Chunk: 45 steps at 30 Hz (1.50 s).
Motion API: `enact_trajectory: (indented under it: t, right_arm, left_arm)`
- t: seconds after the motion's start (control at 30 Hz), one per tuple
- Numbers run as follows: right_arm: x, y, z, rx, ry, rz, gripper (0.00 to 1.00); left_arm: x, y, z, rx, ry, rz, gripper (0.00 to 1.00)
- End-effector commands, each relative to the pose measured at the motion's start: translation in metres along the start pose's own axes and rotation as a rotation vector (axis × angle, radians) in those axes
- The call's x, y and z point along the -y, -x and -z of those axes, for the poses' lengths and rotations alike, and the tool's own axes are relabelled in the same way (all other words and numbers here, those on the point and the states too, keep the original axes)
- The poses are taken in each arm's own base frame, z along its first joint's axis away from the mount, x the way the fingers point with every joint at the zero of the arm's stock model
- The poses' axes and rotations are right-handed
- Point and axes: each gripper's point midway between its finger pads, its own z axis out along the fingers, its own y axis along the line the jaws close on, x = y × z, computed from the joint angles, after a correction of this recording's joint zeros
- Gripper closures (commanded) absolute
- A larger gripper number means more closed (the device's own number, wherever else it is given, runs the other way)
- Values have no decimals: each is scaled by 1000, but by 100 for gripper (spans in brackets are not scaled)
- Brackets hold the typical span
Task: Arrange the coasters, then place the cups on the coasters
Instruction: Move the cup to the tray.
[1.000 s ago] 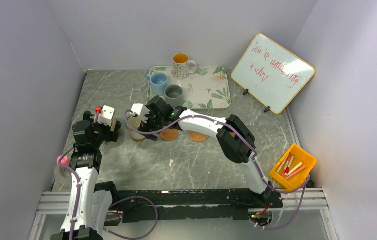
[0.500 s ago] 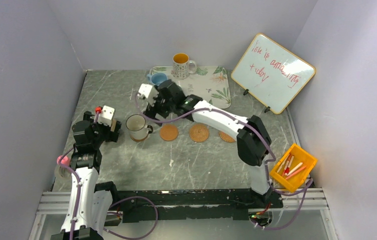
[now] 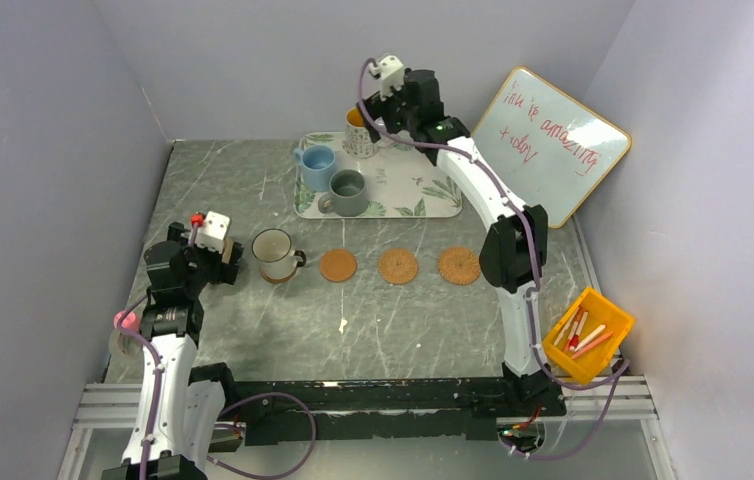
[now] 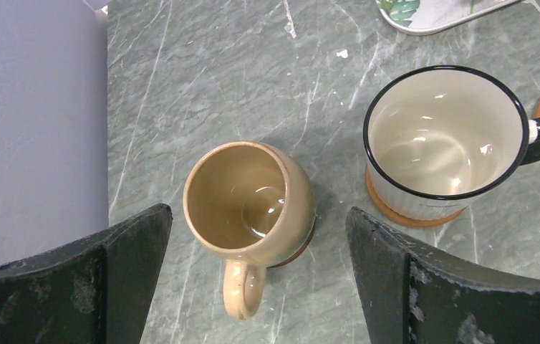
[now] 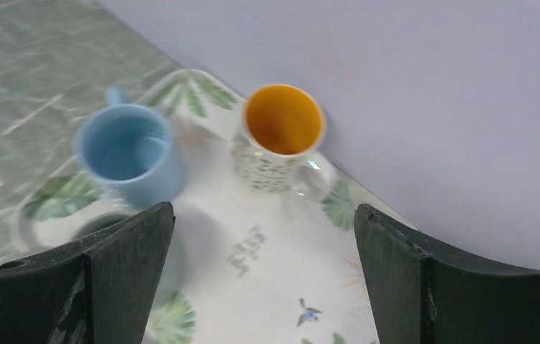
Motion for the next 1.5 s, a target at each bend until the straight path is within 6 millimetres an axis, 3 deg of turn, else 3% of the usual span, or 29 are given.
enact_trajectory:
  t: [0.0, 0.13, 0.27, 0.43, 0.53, 0.7, 1.13, 1.23, 1.47]
  right_arm:
    - [43, -15, -24, 22, -103, -87, 0]
    - [57, -33, -44, 0, -140, -78, 0]
    - [56, -43, -58, -5, -123, -106, 0]
    - [-1, -31, -45, -22, 142, -195, 1]
    - [-30, -32, -38, -50, 203, -153, 0]
    - [-45, -57, -43, -128, 146, -109, 0]
    - [-36, -128, -42, -308, 44, -44, 0]
    - [-19, -144, -44, -347, -56, -11, 0]
    - [32, -158, -36, -383, -251, 26, 0]
  left_arm:
    - [4, 9, 2, 42, -24, -8, 4]
    - [7, 13, 5, 68, -37, -17, 4]
    - [13, 14, 4, 76, -71, -24, 4]
    - [13, 14, 3, 80, -74, -24, 4]
    - [15, 14, 1, 77, -86, -20, 4]
    - [16, 12, 1, 72, -91, -22, 4]
    - [13, 11, 0, 64, -79, -18, 4]
    - [13, 11, 1, 64, -74, -19, 4]
    - [10, 9, 0, 51, -60, -14, 4]
